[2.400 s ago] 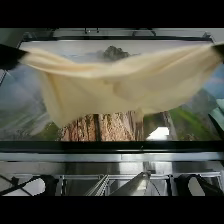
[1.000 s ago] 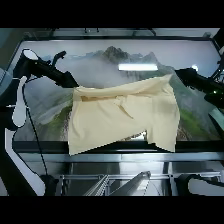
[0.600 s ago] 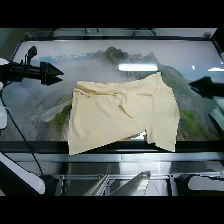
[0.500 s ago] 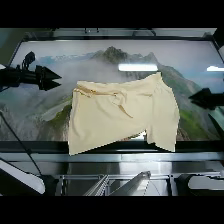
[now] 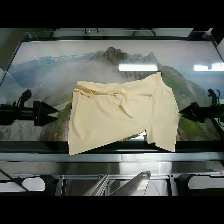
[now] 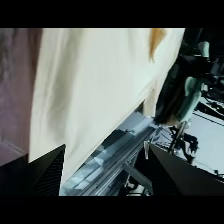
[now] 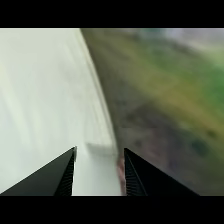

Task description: Fold the shirts.

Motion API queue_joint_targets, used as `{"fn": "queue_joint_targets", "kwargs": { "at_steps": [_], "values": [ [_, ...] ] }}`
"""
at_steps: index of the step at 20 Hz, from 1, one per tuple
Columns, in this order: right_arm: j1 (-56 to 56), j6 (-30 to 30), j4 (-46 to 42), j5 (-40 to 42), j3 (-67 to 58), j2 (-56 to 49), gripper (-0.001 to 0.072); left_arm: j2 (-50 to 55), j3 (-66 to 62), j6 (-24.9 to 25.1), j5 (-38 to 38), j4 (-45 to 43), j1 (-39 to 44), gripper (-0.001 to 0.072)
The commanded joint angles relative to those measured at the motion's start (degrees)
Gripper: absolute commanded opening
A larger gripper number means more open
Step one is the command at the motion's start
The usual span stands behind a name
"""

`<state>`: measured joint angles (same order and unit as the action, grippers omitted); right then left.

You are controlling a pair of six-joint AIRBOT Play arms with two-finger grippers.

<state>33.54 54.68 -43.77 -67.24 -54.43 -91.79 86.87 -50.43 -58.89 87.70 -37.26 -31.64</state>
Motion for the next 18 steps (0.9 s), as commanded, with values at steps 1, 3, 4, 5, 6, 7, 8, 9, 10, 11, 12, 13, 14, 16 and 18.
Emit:
{"fn": "queue_joint_targets", "kwargs": {
  "at_steps": [1, 3, 4, 5, 6, 7, 8, 9, 10, 11, 12, 13, 14, 16, 18],
  "values": [
    [-3.63, -0.79, 1.64, 2.69, 0.39, -2.89, 0.0366, -5.49, 7.52, -1.57, -4.59, -6.58, -2.62, 0.0550],
    [-5.38, -2.75, 5.20, 3.39, 0.37, -3.37, 0.0362, -6.12, 7.48, -4.17, -5.38, -11.06, -2.78, 0.0550],
    [-5.86, -3.89, 7.43, 3.56, 0.37, -3.34, 0.0261, -6.05, 7.48, -6.36, -5.22, -13.70, -2.78, 0.0551],
    [-5.92, -5.27, 10.16, 3.58, 0.37, -3.34, 0.0029, -6.05, 7.50, -7.74, -5.46, -16.06, -2.45, 0.0551],
    [-5.88, -5.75, 12.63, 3.63, 0.35, -3.34, 0.0023, -6.05, 7.50, -8.50, -5.68, -18.12, -1.53, 0.0551],
    [-5.84, -6.99, 15.15, 3.58, 0.33, -3.34, 0.0023, -6.05, 7.50, -8.72, -5.68, -18.71, -0.22, 0.0551],
    [-5.81, -7.43, 16.81, 3.61, 0.33, -3.34, 0.0023, -6.05, 7.50, -8.74, -5.79, -18.23, 1.33, 0.0551],
    [-5.84, -8.09, 18.05, 3.61, 0.33, -3.34, 0.0023, -6.05, 7.50, -8.74, -6.21, -18.16, 3.21, 0.0551],
    [-5.84, -8.04, 18.58, 3.56, 0.33, -3.34, 0.0023, -6.03, 7.50, -8.76, -6.93, -18.25, 5.64, 0.0551],
    [-5.84, -8.02, 18.60, 3.56, 0.33, -3.34, 0.0023, -5.75, 7.45, -8.90, -7.52, -18.21, 7.80, 0.0551],
    [-5.84, -8.02, 18.58, 3.34, 0.33, -3.34, 0.0023, -4.96, 7.48, -9.40, -8.15, -18.23, 10.27, 0.0551],
    [-5.81, -8.04, 18.58, 2.71, 0.33, -3.34, 0.0023, -3.65, 7.45, -9.64, -8.61, -18.14, 12.50, 0.0551],
    [-5.81, -8.04, 18.56, 2.05, 0.33, -3.32, 0.0023, -2.19, 7.45, -9.97, -8.76, -18.01, 14.49, 0.0551],
    [-5.81, -8.02, 18.58, 0.81, 0.33, -3.32, 0.0022, 1.29, 7.45, -10.23, -8.50, -16.13, 18.25, 0.0551],
    [-5.79, -8.02, 18.58, -0.33, 0.33, -3.21, 0.0023, 4.61, 7.43, -10.14, -8.15, -13.31, 21.22, 0.0550]
  ]
}}
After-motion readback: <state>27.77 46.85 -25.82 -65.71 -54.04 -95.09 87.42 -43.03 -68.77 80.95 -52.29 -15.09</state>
